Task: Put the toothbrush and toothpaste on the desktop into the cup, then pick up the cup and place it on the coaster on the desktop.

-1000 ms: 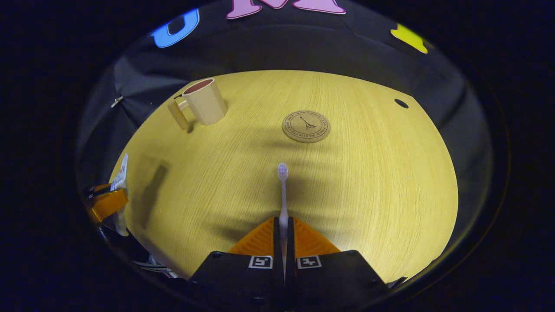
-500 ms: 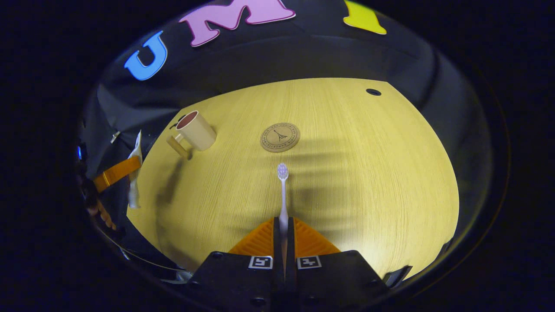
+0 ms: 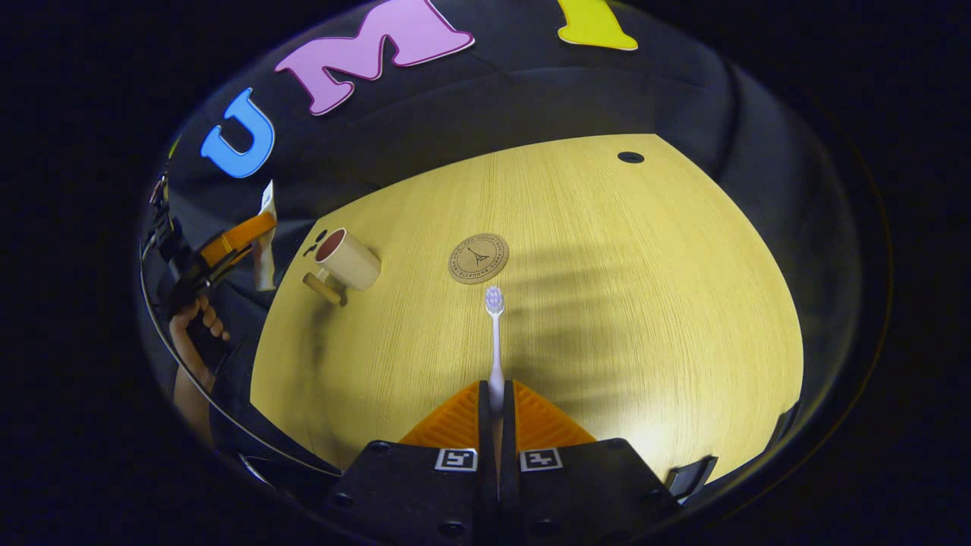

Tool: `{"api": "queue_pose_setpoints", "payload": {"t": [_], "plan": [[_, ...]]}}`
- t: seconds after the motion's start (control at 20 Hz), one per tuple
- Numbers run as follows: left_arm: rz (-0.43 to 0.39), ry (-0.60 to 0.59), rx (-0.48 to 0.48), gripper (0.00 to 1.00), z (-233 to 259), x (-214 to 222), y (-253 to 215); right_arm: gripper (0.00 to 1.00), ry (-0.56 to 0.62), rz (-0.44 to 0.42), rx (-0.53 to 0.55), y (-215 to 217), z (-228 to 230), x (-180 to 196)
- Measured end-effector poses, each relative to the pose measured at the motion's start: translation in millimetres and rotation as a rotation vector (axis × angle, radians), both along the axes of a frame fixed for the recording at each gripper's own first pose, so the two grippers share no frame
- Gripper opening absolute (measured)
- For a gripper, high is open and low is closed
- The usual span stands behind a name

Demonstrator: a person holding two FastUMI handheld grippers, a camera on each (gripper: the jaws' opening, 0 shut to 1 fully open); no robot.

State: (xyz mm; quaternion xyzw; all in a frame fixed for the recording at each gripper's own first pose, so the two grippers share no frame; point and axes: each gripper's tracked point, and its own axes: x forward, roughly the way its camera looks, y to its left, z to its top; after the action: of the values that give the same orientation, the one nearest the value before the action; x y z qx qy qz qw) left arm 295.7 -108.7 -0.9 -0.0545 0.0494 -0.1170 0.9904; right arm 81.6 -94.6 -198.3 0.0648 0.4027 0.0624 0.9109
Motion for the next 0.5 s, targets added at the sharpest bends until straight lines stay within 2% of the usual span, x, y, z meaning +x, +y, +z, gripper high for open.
{"api": "queue_pose_setpoints", "payload": {"t": [0.2, 0.45, 0.5], "plan": [[0.034, -0.067, -0.019, 0.19, 9.2, 44.4, -6.5, 0.06, 0.027, 0.003, 0.0, -6.8, -3.1, -0.3], [0.108, -0.088, -0.11, 0.19, -5.0, 90.6, 6.3, 0.06, 0.062, 0.007, -0.016, -17.2, -8.9, -0.3], [0.116, -0.076, -0.123, 0.24, -12.0, 97.3, 8.3, 0.06, 0.066, 0.008, -0.015, -18.0, -9.1, 0.6]]}}
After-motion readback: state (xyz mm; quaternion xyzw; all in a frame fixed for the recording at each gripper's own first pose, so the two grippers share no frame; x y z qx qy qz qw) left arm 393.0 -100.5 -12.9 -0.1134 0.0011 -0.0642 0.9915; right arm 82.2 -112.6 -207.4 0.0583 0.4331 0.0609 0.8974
